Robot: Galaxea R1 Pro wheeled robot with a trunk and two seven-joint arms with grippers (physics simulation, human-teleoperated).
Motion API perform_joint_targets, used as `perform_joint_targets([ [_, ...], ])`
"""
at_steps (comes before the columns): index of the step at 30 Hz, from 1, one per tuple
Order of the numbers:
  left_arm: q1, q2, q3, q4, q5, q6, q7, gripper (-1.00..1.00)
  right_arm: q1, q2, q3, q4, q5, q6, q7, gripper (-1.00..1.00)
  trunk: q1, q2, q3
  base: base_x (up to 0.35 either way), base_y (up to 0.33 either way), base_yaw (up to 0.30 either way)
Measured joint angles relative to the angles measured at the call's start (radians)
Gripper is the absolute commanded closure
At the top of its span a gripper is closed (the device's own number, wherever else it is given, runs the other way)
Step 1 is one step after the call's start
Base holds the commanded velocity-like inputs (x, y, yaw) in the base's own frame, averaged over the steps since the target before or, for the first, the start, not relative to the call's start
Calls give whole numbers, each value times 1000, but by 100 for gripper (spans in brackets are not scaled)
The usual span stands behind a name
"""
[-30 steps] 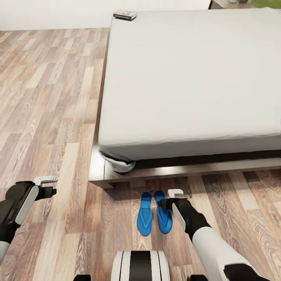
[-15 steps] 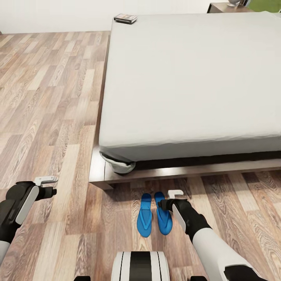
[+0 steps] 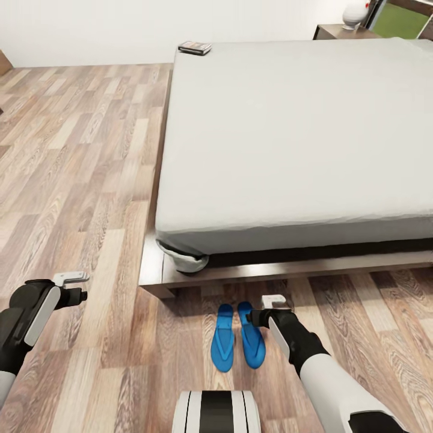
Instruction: In the bedroom, move the book from the bed onto either nightstand, and place the two sandals side by side next to the bed.
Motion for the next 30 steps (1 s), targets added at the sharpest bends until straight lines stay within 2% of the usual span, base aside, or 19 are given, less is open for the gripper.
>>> perform_joint_targets([
  [12,0,-1,-1,1,-1,0,4,-100,29,-18,0,-1,0,3,0,-100,0,0,4,0,0,0],
  [20,0,-2,-2,17,-2,0,8,-100,76,-42,0,0,-1,1,1,-100,-4,2,35,0,0,0],
  [30,0,-1,-1,42,-2,0,9,-100,109,-51,0,0,-1,-5,2,-100,-9,4,74,0,0,0],
])
